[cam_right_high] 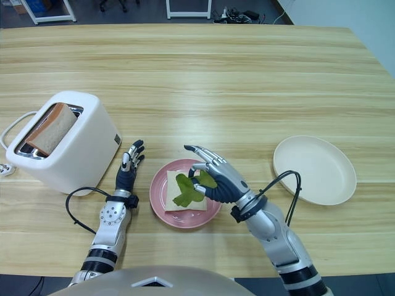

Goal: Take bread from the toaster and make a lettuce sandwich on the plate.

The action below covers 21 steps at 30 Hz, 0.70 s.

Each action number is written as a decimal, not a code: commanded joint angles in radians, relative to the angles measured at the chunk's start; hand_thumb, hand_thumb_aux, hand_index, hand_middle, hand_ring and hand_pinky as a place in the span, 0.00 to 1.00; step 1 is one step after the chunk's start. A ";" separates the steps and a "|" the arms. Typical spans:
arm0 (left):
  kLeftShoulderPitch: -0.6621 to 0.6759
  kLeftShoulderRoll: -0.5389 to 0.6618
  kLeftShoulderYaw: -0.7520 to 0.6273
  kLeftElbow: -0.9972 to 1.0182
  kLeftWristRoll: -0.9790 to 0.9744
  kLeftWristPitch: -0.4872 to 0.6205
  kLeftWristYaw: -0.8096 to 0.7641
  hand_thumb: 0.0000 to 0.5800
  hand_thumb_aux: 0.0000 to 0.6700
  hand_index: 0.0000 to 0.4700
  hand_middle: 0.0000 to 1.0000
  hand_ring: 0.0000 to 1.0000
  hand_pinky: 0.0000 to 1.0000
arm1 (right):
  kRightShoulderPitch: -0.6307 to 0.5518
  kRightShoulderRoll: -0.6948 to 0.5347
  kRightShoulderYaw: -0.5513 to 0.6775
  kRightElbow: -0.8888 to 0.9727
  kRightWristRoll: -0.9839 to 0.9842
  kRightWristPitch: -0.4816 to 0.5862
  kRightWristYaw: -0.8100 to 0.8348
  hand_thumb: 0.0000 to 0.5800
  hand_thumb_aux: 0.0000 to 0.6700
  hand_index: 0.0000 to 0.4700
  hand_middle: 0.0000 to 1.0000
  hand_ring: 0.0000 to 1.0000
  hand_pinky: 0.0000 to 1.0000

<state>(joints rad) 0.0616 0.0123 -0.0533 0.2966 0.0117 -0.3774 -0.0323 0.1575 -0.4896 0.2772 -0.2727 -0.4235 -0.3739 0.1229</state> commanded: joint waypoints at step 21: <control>0.019 -0.010 -0.023 0.003 0.022 0.025 0.001 0.00 0.00 0.00 0.00 0.00 0.00 | -0.116 0.041 -0.013 0.143 -0.013 -0.060 0.038 1.00 1.00 1.00 0.00 0.00 0.00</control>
<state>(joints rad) 0.0746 0.0058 -0.0707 0.2841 0.0203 -0.3689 -0.0324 0.0006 -0.4119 0.3054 -0.0447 -0.4805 -0.4385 0.1296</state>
